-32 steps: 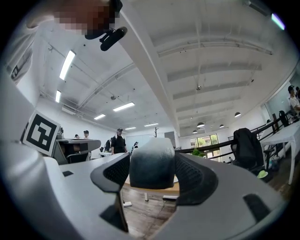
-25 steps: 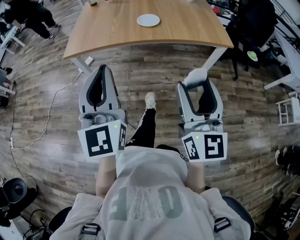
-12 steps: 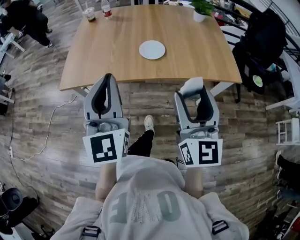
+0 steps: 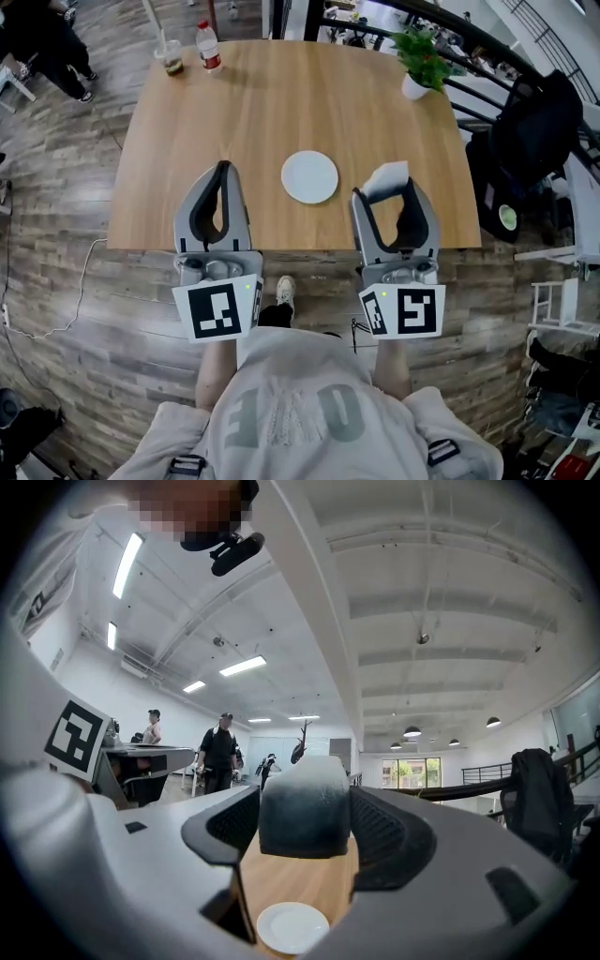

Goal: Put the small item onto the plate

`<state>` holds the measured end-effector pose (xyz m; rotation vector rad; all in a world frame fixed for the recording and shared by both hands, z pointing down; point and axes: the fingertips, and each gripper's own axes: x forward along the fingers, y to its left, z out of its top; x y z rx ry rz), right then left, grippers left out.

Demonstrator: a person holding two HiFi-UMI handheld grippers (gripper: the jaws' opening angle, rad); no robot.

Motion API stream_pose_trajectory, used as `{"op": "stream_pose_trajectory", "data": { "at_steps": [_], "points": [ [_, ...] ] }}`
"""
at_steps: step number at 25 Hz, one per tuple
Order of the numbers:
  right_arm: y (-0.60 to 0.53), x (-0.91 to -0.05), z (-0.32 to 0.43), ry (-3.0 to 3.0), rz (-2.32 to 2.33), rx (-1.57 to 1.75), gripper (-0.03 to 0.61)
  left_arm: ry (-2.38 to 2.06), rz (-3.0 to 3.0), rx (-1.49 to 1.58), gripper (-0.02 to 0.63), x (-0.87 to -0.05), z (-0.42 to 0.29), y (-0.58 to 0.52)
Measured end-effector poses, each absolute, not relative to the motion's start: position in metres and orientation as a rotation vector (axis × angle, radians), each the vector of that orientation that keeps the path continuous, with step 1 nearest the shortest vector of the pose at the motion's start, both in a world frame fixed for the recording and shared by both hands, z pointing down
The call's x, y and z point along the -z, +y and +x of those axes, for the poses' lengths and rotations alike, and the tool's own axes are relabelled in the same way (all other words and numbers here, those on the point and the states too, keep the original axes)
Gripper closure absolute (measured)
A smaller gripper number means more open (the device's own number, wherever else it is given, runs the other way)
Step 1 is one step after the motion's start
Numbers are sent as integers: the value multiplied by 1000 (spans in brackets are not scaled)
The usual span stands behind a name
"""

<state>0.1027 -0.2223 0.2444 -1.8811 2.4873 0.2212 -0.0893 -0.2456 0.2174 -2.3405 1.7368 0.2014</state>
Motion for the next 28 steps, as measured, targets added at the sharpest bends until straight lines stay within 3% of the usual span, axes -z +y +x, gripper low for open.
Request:
{"op": "stream_pose_trajectory", "data": {
  "at_steps": [8,28],
  "points": [
    [-302,-259,78,2654,-1820,-147,272,1828,-2379,-149,604,-245,-98,-323],
    [-340,-275,79,2790,-1707,-145,272,1941,-2202,-60,604,-226,-100,-343]
  ]
}}
